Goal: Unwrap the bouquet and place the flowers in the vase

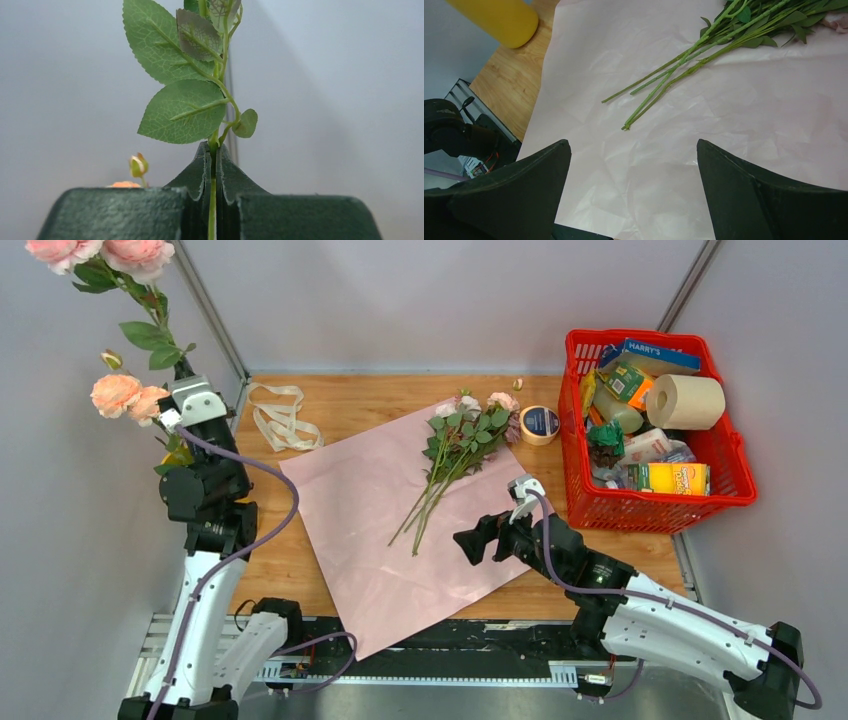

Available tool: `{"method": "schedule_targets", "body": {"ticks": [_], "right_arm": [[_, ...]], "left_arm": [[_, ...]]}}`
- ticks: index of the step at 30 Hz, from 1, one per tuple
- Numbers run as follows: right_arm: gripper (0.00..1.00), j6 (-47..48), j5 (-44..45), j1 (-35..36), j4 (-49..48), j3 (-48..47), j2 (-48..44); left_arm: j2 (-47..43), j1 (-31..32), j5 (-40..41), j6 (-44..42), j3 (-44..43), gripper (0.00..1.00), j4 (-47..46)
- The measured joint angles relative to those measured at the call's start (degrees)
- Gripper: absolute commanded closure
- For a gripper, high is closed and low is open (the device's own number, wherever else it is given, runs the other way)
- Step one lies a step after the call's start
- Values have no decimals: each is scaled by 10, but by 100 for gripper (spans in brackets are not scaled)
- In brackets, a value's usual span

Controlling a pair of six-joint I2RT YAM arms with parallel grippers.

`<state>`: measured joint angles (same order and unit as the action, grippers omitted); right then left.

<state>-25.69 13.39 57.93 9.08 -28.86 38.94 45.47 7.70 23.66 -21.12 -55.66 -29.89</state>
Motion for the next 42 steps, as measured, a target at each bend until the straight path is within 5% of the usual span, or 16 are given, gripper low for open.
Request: {"method": "schedule_targets", "body": {"ticks": [10,20,34,37,42], "right_arm": [[0,0,-5,0,0,0,-13],[0,5,-12,0,16,-3,-9],[0,19,-37,0,46,-85,29],[0,21,-41,0,50,-92,35],[0,20,-41,0,54,-94,42]], "left_arm": [[59,-65,67,-154,22,100,-145],[99,-123,125,-165,60,100,-294],[135,-141,154,-172,144,99,-364],[134,-142,171,-154,157,86,-355],[104,-142,194,-87,167,48,-262]]}}
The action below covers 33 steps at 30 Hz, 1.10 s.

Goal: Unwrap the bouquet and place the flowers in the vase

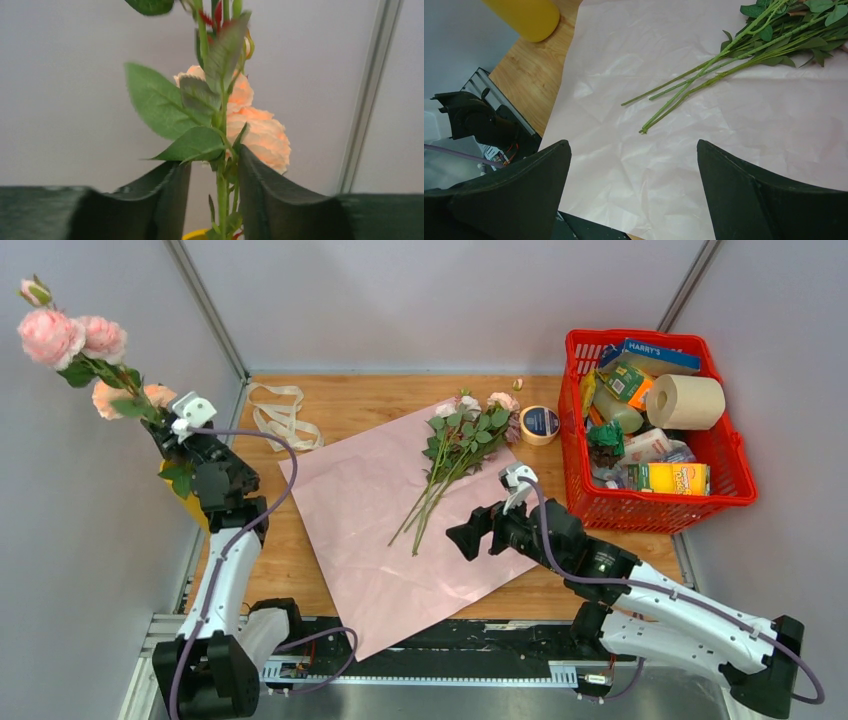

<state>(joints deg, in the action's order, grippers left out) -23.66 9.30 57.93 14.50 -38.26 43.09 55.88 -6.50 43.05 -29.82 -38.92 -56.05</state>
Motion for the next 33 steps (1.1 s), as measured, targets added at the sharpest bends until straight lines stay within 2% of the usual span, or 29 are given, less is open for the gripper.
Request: {"method": "schedule_targets", "body": {"ticks": [1,7,8,13,18,22,28,33], "right_arm": [[0,0,0,0,1,-1,3],[0,0,0,0,8,-8,29],[0,0,0,0,10,-10,34],[0,-7,-1,0,11,-23,64],[0,-42,3,0,11,-32,109],[0,-83,21,0,12,-41,152],[0,-144,62,0,16,-76,226],[3,-176,99,-4,16,-97,275]], "left_arm": [[-12,0,1,17,1,44,25],[-107,0,-16,108,9,42,158],[-121,0,-22,120,9,39,181],[-176,0,-81,186,3,38,299],[-210,0,-187,285,-53,38,450],[-219,0,-318,386,-100,37,542],[-208,10,-502,505,-108,36,624],[-207,58,-576,531,-78,36,670]]}}
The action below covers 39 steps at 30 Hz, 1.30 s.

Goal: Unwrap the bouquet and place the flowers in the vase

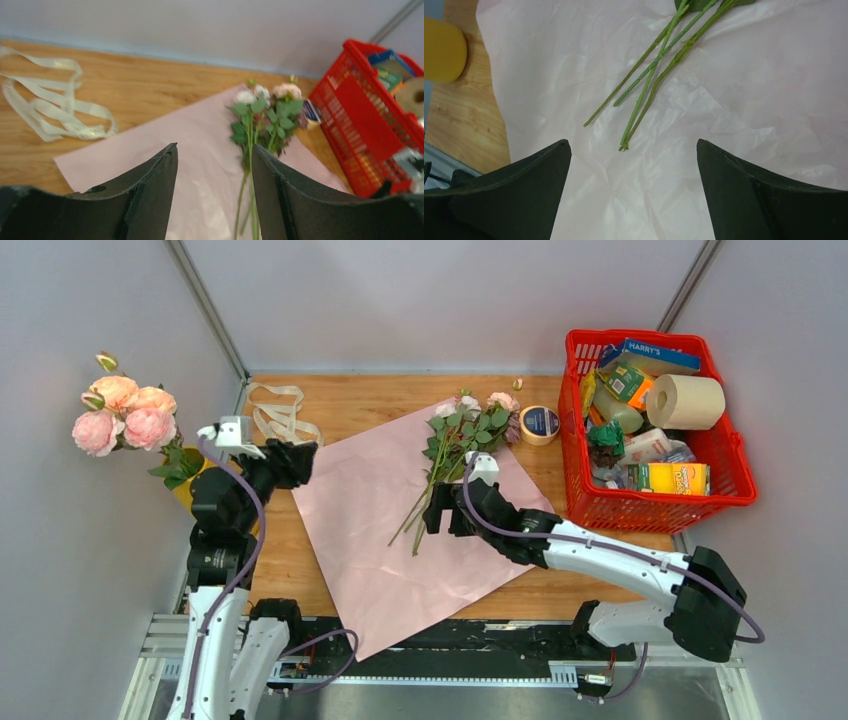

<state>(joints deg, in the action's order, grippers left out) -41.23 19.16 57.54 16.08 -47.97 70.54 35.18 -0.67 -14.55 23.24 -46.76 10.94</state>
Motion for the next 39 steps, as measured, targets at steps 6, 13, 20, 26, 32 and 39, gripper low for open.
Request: {"method": "schedule_targets", "body": {"ticks": [6,13,20,26,32,39], "right_arm": [[31,-23,25,-47,0,-24,53],[46,-21,42,-93,-6,-63,128],[48,-4,43,-102,-17,-160,252],[52,-8,44,-118,-32,-218,333],[53,-26,49,-144,-31,-220,368],[71,-33,49,-161,-35,-237,403]], "left_arm": [[-3,64,-57,2,68,36,26],[-4,85,-108,-7,114,36,67],[-49,85,-104,-21,118,36,99],[-67,86,-96,-25,119,36,109],[-67,86,-89,-26,119,36,113],[-67,86,-86,-26,119,37,115]]}}
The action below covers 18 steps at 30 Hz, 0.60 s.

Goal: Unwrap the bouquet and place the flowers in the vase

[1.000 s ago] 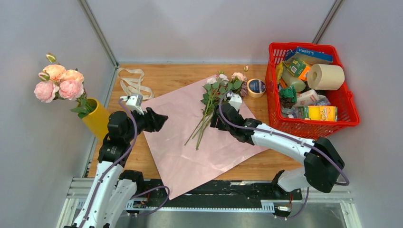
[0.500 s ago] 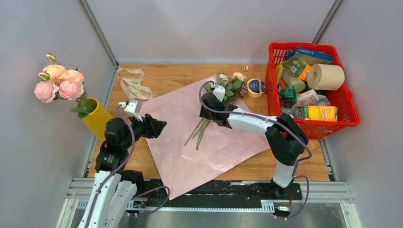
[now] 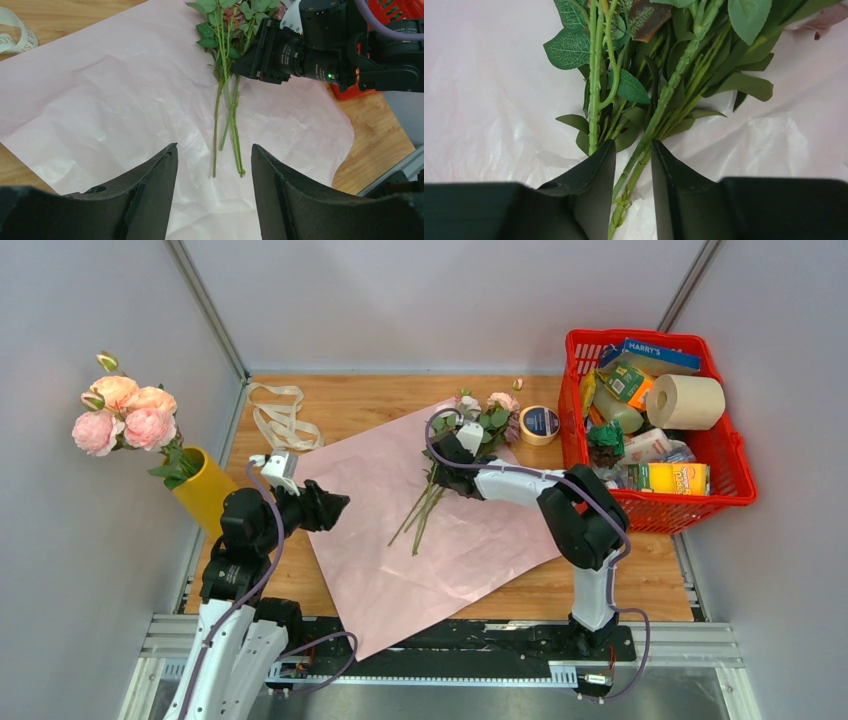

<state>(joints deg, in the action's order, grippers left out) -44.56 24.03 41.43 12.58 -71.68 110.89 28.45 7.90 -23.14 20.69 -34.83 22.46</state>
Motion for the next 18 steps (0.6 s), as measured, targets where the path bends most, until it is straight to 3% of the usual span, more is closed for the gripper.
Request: {"method": "schedule_targets", "body": {"ticks": [4,11,18], "right_arm": [[85,-6,1,-2,0,0,9],[100,-14,12,-3,-1,1,9],[100,-24,16,-4,0,31,-42]], "left_arm": [[0,0,6,0,0,37,1],[-3,0,12,0,1,37,1],[-3,0,12,0,2,37,1]]}}
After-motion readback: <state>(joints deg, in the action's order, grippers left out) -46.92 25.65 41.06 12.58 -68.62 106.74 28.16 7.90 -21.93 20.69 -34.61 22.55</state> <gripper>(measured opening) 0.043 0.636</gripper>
